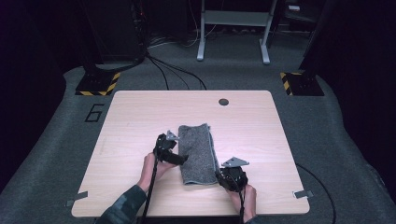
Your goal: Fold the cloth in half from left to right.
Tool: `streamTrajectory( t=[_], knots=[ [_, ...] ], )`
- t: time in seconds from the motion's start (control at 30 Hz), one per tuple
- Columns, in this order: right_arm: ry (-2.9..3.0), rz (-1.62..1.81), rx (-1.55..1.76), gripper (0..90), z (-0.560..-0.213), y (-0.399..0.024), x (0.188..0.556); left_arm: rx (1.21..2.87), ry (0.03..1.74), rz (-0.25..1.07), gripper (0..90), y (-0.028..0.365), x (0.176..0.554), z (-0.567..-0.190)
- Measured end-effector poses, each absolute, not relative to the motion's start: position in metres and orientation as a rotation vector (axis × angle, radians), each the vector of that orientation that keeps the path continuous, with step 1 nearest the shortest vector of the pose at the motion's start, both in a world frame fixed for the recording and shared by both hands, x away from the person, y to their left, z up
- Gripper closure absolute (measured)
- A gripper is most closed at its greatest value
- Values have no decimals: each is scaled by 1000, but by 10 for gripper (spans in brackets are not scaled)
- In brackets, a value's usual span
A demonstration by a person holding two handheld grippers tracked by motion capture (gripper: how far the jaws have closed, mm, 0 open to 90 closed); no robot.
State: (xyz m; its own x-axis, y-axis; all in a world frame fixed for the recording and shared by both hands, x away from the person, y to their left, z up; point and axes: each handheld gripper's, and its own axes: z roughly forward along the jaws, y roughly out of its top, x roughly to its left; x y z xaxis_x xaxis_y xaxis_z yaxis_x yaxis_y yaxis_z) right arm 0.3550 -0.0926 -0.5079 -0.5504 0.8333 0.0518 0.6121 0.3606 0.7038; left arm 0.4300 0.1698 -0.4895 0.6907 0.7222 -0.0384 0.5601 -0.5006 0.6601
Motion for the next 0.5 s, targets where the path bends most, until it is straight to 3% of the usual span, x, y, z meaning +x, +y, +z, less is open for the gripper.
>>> streamTrajectory(
  t=[0.1, 0.23, 0.5],
  knots=[
    [2327, 969, 1267, 708, -515, -90, 352, 2280, 945, 290, 152, 167, 412, -498],
    [2312, 967, 1260, 691, -515, -88, 350, 2358, 913, 360, 150, 165, 398, -511],
    [2327, 1008, 1220, 574, -501, -89, 351, 2287, 937, 304, 145, 182, 397, -503]
  ],
)
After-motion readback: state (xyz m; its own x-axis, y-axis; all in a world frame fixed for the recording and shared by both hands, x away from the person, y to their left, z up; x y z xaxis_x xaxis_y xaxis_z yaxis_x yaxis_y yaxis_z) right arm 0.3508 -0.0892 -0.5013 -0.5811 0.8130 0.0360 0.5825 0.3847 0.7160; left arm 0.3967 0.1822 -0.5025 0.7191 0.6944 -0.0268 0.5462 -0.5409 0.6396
